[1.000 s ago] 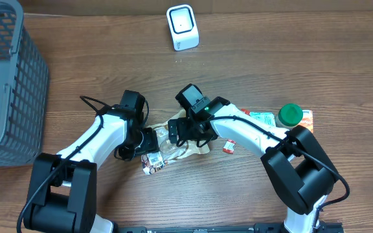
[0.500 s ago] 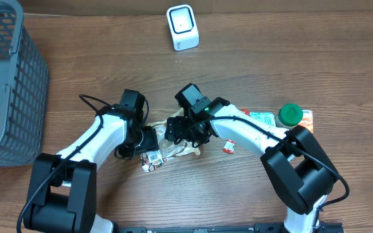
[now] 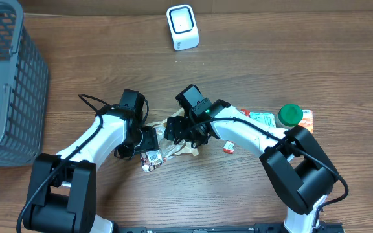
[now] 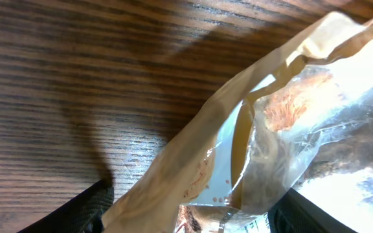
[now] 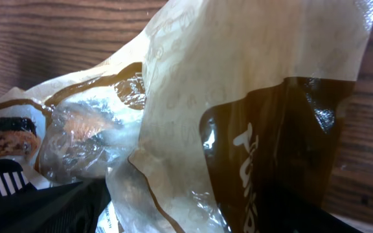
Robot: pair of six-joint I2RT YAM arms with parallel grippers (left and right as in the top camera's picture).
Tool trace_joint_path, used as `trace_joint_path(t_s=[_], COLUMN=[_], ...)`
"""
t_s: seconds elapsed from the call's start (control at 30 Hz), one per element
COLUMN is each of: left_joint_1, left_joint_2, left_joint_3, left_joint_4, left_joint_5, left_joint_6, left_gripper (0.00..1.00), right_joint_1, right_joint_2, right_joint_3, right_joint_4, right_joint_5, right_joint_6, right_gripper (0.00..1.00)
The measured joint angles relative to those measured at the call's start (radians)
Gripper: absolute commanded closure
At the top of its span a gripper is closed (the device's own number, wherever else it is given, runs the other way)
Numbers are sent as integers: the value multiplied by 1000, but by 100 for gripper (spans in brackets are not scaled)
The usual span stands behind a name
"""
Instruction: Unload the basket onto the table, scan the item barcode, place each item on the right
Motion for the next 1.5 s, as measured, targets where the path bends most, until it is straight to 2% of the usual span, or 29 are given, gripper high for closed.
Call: trace_joint_path(t_s=[0.1,0.17,0.2,0.53,0.77,0.97,1.2,1.27,1.37,1.43,1.47,1.5], left_joint_1=[0,0,0,0,0,3,5,5,5,5,5,5], left_joint_2=[0,0,0,0,0,-6,-7,-7,-7,-7,-7,-7], left_joint_3=[0,0,0,0,0,0,0,0,-1,-2,-3,-4], left_joint_4=[0,0,0,0,0,-9,-9,-7,-1,9,16,23], left_joint_5=[-1,0,-1,-1,-6,-37,-46,-46,-46,-45,-45,-45], left_joint_6=[0,0,0,0,0,0,5,5,8,10,12,18], left_gripper=[32,32,32,31,31,31,31,30,31,31,32,32], right_joint_1=[-1,-5,-7,-19,-26,-47,-79,-79,-77,-77,-77,-77], right_joint_2=[0,0,0,0,-12,-12,-12,-12,-12,-12,-12,-12], right_joint_3=[1,2,2,-4,-74,-93,-97,-97,-97,-97,-97,-97], right_joint_4=[0,1,1,2,143,201,205,203,184,159,150,148], right_joint_5=[3,2,2,6,-45,-165,-261,-264,-266,-271,-271,-270], right_joint_6=[2,1,4,55,107,114,75,50,28,21,19,18], right_gripper=[20,29,31,31,37,58,53,54,62,62,50,41])
